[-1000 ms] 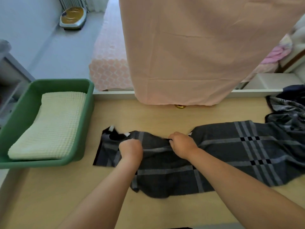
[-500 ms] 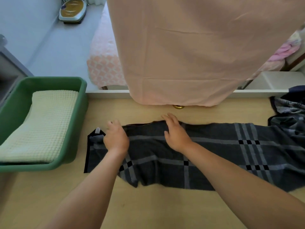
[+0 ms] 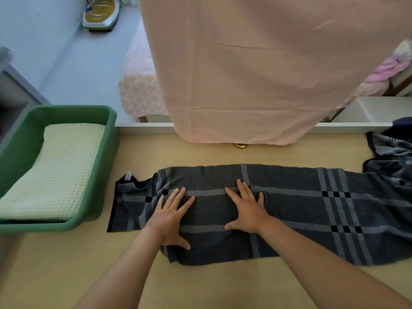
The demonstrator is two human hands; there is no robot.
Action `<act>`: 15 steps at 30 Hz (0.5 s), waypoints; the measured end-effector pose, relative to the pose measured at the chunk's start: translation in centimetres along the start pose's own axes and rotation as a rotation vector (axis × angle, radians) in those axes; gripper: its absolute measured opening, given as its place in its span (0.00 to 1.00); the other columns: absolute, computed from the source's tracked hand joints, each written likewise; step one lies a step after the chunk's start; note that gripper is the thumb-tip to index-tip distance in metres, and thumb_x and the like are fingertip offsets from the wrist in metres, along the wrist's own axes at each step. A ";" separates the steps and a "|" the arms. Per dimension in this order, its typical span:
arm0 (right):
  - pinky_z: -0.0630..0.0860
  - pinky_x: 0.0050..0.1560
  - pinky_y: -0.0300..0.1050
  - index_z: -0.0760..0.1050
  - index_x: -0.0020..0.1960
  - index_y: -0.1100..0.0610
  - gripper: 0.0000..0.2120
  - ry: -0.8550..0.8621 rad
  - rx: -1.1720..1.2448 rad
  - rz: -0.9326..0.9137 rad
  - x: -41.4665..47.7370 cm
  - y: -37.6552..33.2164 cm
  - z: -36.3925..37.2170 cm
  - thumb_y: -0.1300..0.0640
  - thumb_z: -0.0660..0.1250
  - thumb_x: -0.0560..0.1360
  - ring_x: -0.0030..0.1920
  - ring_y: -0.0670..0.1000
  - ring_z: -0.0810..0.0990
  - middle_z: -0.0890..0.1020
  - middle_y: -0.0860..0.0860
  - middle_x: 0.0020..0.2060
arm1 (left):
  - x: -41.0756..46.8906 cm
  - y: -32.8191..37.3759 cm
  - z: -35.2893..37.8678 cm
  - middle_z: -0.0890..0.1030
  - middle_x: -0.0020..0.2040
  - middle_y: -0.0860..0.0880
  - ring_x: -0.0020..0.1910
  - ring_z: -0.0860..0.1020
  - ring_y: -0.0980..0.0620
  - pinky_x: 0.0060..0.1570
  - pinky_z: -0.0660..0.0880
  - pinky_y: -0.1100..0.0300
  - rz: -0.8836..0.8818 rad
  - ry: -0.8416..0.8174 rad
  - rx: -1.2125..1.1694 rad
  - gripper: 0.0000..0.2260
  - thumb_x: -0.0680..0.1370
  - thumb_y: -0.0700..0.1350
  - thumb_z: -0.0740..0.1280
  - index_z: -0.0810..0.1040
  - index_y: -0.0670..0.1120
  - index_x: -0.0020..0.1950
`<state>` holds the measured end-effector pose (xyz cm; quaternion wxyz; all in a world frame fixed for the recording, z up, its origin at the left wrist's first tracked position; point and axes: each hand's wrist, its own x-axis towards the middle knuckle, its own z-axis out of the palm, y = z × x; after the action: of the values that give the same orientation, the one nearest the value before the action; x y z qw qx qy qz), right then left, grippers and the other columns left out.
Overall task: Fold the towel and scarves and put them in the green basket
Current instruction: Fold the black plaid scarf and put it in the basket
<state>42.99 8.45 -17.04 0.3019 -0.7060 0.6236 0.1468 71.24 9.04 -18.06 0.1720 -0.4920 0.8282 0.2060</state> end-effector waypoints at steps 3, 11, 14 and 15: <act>0.35 0.74 0.67 0.38 0.80 0.43 0.54 0.027 -0.050 -0.012 -0.1 -1.4 -0.2 0.37 0.72 0.69 0.77 0.55 0.30 0.31 0.52 0.78 | -1.4 -0.3 -0.6 0.47 0.80 0.52 0.79 0.43 0.48 0.77 0.45 0.47 -0.089 0.219 -0.192 0.40 0.74 0.68 0.64 0.52 0.56 0.80; 0.56 0.76 0.54 0.62 0.77 0.49 0.27 0.212 -0.064 -0.405 -1.6 -10.7 1.8 0.50 0.62 0.78 0.77 0.54 0.56 0.57 0.51 0.78 | -6.8 -2.8 1.9 0.71 0.54 0.50 0.55 0.72 0.47 0.53 0.74 0.55 -0.535 0.649 -0.508 0.13 0.74 0.32 0.63 0.72 0.47 0.53; 0.60 0.75 0.52 0.55 0.79 0.47 0.30 0.159 -0.031 -0.469 -2.1 -15.0 3.1 0.47 0.60 0.80 0.76 0.52 0.60 0.56 0.49 0.79 | -8.8 -4.8 3.8 0.70 0.67 0.45 0.67 0.69 0.45 0.65 0.70 0.52 -0.540 0.496 -0.435 0.21 0.76 0.39 0.66 0.70 0.42 0.69; 0.61 0.75 0.53 0.50 0.80 0.46 0.32 0.119 -0.026 -0.458 -2.2 -16.1 3.6 0.45 0.59 0.80 0.76 0.52 0.59 0.54 0.48 0.80 | -9.4 -5.3 4.3 0.71 0.68 0.44 0.67 0.69 0.45 0.65 0.70 0.51 -0.533 0.448 -0.379 0.24 0.77 0.43 0.67 0.68 0.43 0.72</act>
<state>58.77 12.99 -14.67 0.2810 -0.8403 0.4619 0.0403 80.59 15.89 -18.04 -0.0592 -0.7457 0.6356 0.1909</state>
